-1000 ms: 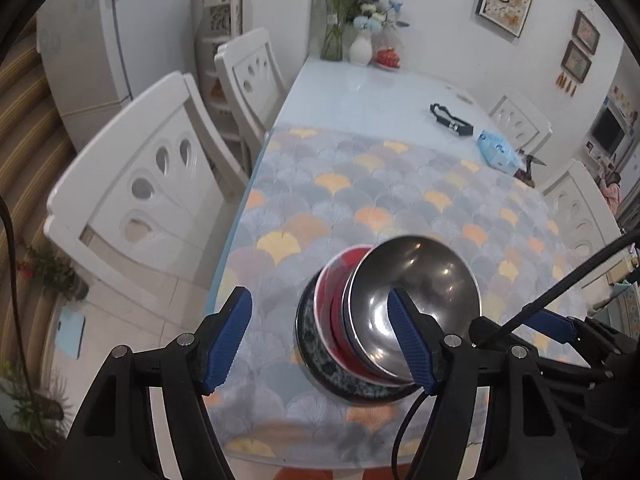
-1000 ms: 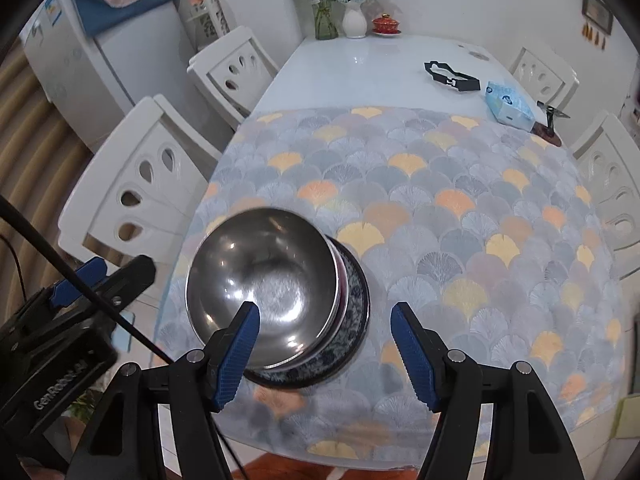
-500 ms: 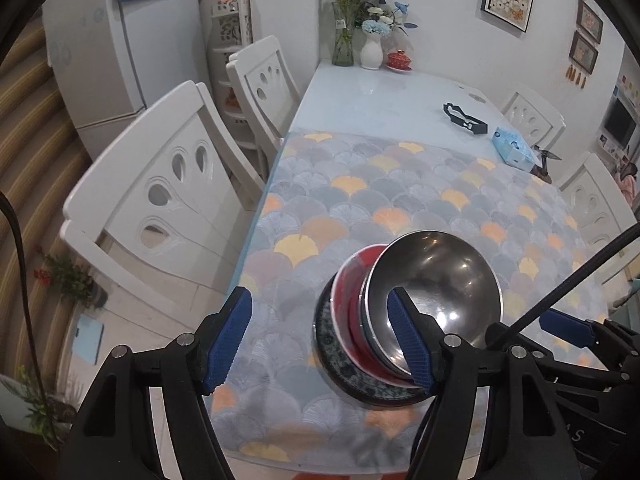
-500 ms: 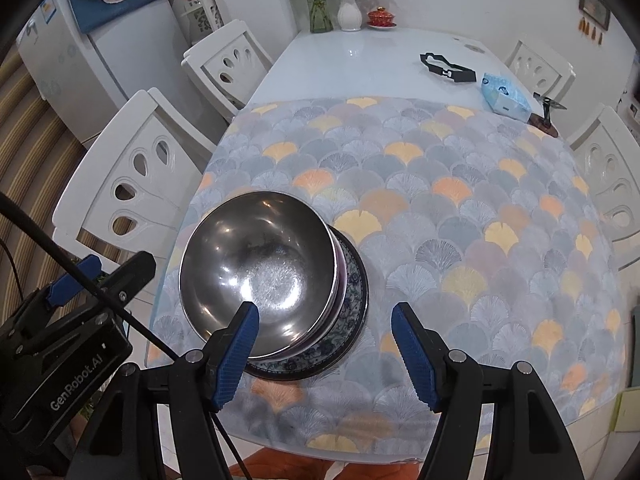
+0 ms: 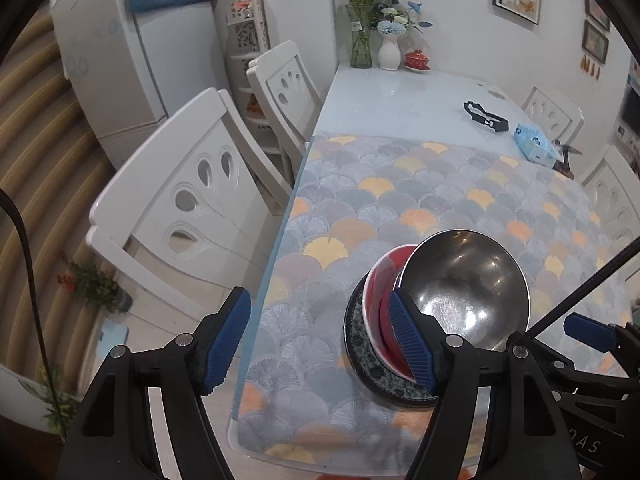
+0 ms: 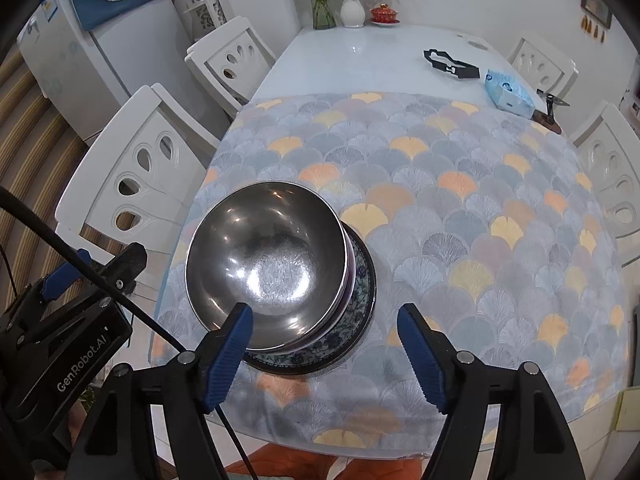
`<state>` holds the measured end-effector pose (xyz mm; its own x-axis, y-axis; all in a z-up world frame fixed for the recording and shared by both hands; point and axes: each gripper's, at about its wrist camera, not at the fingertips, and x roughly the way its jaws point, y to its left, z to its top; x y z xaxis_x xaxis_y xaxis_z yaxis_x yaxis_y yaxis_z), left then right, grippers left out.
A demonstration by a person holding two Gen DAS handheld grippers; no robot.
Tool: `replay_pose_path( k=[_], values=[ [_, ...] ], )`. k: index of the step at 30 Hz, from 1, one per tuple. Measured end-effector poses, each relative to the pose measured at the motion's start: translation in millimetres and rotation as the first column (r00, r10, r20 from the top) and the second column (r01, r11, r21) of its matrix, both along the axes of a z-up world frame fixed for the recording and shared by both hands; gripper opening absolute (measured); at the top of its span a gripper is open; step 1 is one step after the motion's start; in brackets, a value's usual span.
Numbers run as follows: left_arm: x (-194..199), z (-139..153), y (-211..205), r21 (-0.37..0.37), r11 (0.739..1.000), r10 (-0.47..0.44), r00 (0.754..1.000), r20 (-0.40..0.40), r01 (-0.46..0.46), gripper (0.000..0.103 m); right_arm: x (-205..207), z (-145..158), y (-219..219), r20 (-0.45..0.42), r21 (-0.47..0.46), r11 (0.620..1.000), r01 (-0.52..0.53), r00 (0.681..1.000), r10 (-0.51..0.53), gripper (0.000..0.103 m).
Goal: Organize plates and bowls
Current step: 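Open both grippers and withdraw them from the bowls on the plates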
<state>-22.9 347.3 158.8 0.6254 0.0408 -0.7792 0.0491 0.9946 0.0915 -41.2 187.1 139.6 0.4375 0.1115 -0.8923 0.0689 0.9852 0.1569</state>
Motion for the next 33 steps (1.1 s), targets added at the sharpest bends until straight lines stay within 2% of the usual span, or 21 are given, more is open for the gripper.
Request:
replay_pose_path(
  k=[9,12,16,19,22,26,29,33],
  values=[
    [-0.1,1.1,-6.8,0.025,0.999,-0.021,1.0,0.005,0.021,0.07,-0.5,0.3,0.7,0.004,-0.001,1.0,0.003,1.0,-0.003,0.073],
    [-0.6,2.3,-6.1,0.026,1.0,-0.013,1.0,0.013,0.013,0.075,-0.3,0.2,0.6,0.006,-0.003,1.0,0.005,1.0,-0.005,0.073],
    [-1.1,5.6,-5.1,0.054,0.999,0.006,0.999,0.044,-0.008,0.08,-0.6,6.6,2.9,0.036,-0.075,0.997,0.009,0.999,-0.006,0.073],
    [-3.4,12.2,-10.9,0.148,0.988,0.028,0.994,0.11,-0.044,0.083,-0.7,13.2,9.2,0.06,-0.123,0.992,0.001,0.998,0.006,0.073],
    [-3.3,20.3,-15.0,0.189,0.98,0.034,0.989,0.145,-0.061,0.096,-1.7,20.6,12.5,0.085,-0.166,0.986,0.002,0.996,0.012,0.073],
    [-3.3,27.3,-21.3,0.16,0.986,0.011,0.986,0.169,-0.038,0.1,-8.8,33.8,11.3,0.134,-0.266,0.963,0.039,0.991,-0.003,0.078],
    [-0.8,28.5,-32.3,0.144,0.989,-0.01,0.987,0.159,-0.014,0.1,-15.1,37.8,1.9,0.146,-0.278,0.959,0.063,0.989,-0.023,0.081],
    [-1.6,32.4,-52.9,0.178,0.984,-0.02,0.984,0.177,-0.012,0.1,-13.9,39.1,-15.5,0.148,-0.269,0.96,0.079,0.988,-0.04,0.081]
  ],
)
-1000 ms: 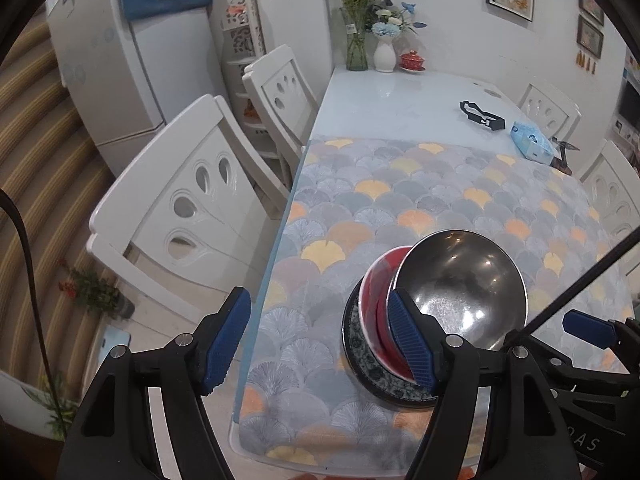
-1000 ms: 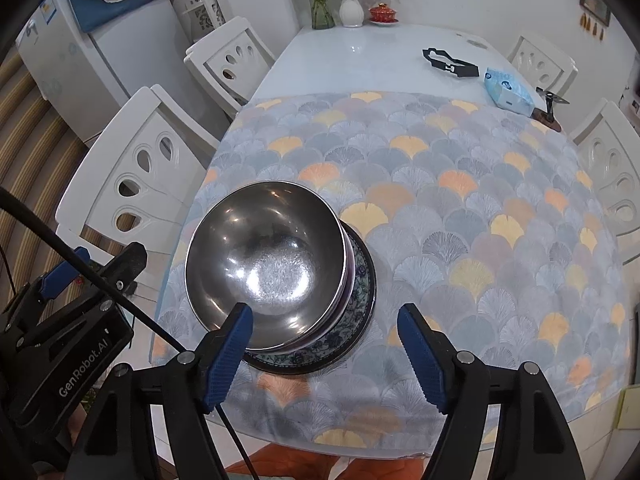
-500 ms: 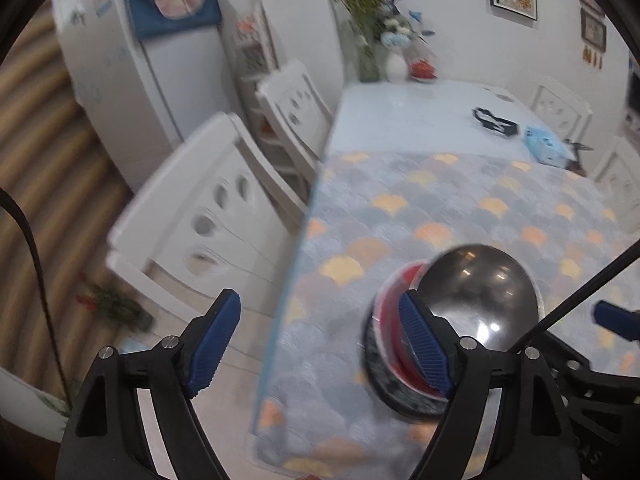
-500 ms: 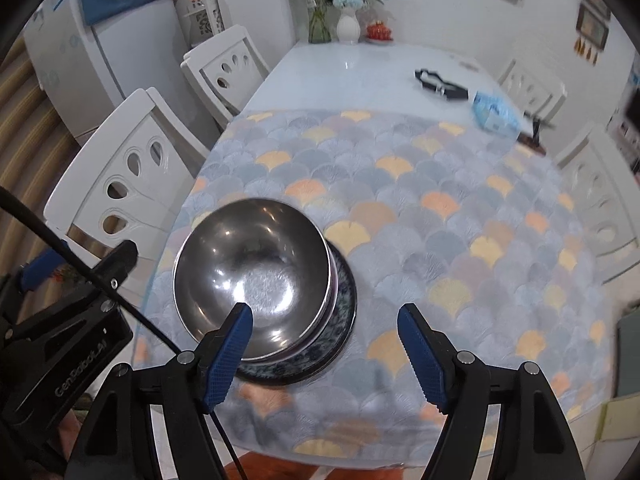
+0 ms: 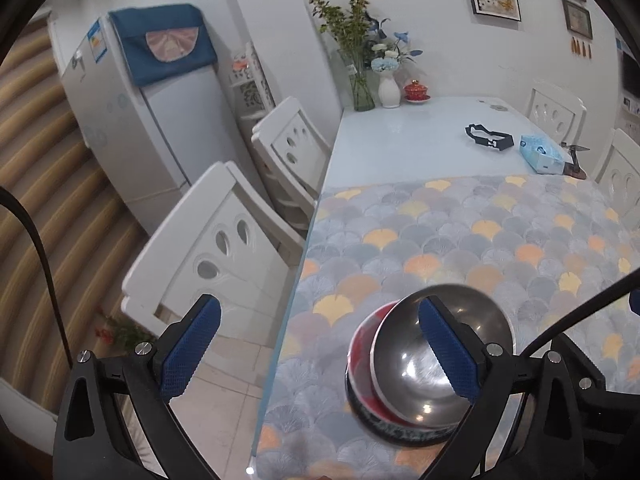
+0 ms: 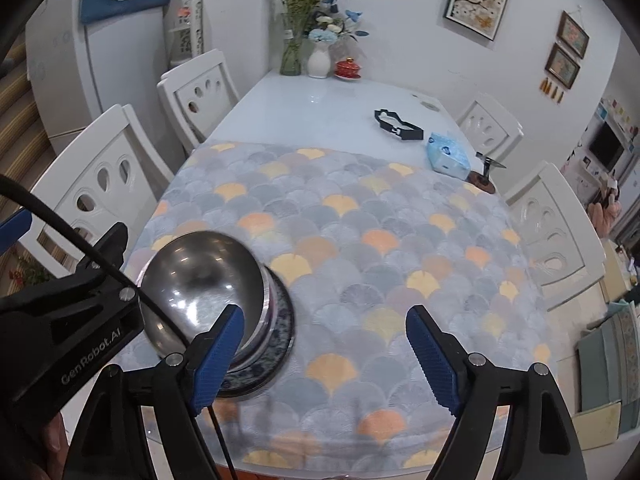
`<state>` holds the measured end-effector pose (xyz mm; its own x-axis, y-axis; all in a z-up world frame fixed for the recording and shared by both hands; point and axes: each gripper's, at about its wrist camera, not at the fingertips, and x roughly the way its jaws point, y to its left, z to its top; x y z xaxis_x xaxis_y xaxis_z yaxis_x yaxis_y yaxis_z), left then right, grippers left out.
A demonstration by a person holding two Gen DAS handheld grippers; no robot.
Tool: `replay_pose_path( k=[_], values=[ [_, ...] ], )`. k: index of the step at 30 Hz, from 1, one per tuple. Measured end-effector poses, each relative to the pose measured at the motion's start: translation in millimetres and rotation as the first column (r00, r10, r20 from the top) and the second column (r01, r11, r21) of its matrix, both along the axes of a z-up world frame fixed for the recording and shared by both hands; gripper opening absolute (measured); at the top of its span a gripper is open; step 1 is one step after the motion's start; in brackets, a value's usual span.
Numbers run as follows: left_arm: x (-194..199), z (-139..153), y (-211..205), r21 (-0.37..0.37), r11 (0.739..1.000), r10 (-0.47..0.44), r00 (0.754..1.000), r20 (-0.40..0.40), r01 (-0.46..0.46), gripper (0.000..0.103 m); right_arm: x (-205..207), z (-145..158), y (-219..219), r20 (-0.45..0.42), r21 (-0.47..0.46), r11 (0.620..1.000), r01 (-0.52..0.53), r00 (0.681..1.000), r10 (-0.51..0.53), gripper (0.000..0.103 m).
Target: Organize plates and bowls
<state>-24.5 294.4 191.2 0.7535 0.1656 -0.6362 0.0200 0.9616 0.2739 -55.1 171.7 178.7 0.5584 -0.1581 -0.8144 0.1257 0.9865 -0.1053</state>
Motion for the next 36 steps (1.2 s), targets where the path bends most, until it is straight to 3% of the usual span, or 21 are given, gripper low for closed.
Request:
replay_pose_path(
  k=[19,36],
  values=[
    [0.7,-1.7,-85.0,-0.001,0.998,0.066,0.996,-0.066,-0.067,0.1,9.2,-6.2,-93.2,-0.069,0.014,0.999,-0.033,0.997,0.034,0.083],
    [6.7,-4.1,-136.0,0.022,0.999,0.048,0.996,-0.07,-0.046,0.1,22.9,-13.1,-148.6,-0.093,0.05,0.999,-0.022,0.995,0.027,0.083]
  ],
)
